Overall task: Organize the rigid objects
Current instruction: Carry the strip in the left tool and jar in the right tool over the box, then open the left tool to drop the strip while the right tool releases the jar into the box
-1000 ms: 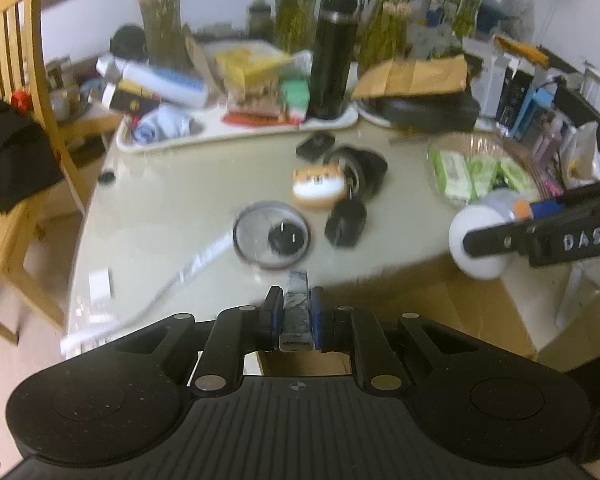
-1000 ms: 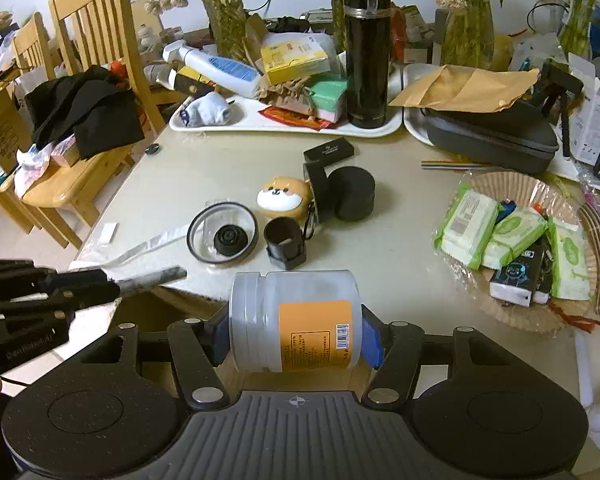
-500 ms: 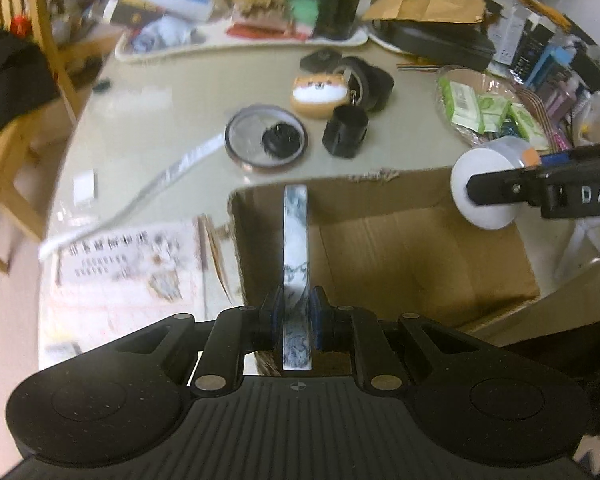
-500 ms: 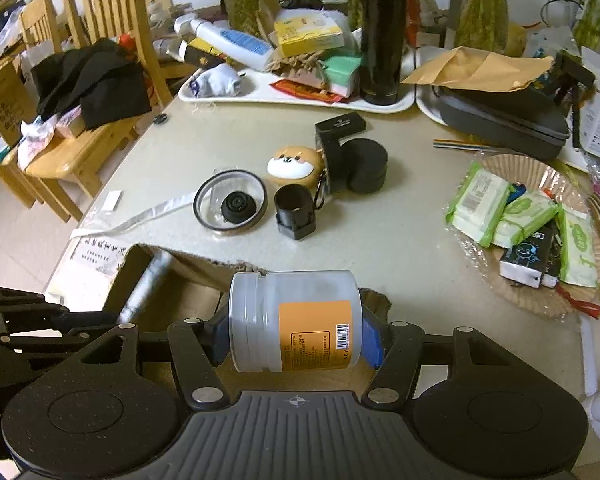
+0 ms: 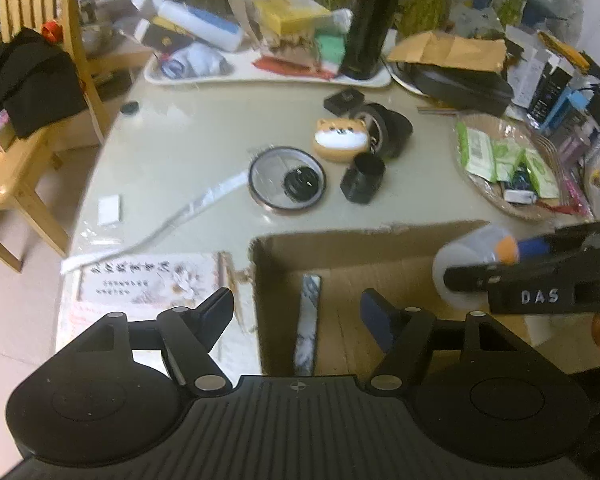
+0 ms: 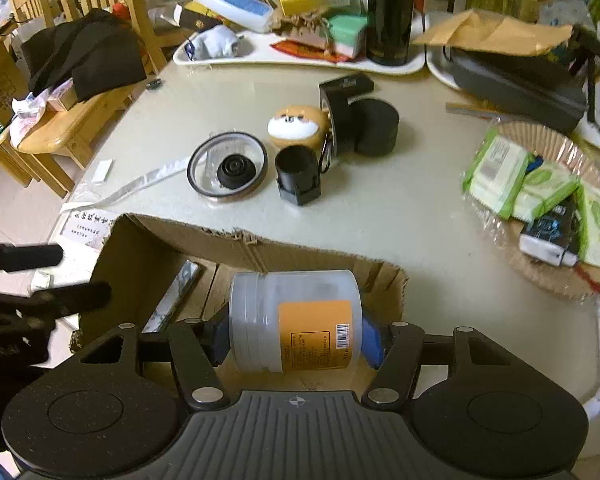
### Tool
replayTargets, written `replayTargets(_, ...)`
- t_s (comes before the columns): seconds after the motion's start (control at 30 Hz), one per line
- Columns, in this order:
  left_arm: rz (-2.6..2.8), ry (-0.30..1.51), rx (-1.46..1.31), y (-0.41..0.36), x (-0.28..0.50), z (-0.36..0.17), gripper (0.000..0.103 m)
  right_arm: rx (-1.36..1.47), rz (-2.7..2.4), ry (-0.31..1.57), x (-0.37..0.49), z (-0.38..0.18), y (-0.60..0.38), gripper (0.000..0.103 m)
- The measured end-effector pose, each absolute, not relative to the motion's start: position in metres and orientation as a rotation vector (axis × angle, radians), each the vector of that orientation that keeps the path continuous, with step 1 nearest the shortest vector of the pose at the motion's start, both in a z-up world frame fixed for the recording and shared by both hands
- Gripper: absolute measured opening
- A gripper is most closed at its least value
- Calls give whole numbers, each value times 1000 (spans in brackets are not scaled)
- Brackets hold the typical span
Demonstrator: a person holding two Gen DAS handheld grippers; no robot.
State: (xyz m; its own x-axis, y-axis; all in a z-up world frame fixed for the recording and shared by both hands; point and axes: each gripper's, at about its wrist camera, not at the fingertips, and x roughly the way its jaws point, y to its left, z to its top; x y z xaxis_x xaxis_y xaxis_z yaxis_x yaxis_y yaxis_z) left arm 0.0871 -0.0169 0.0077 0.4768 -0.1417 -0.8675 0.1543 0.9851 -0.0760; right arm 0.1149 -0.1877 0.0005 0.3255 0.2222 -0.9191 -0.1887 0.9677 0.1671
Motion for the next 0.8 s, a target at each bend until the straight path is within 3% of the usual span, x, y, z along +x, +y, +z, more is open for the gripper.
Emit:
replayTargets(0.33,-126,1081,7,-10,94,9,70,71,226,1244,122,-10,-192,65)
replayTargets(0.37,-122,1083,13,-10,94,8,70,81,226,1233,123,-8,-193,66)
replayTargets(0.5,-115,1095,14,-9,96,6,70,94,212,1183,127,5,-196,94)
replayTargets(0.8,-128,1095,29,-12,93,7,69,65,186,1172,129,7,-196,102)
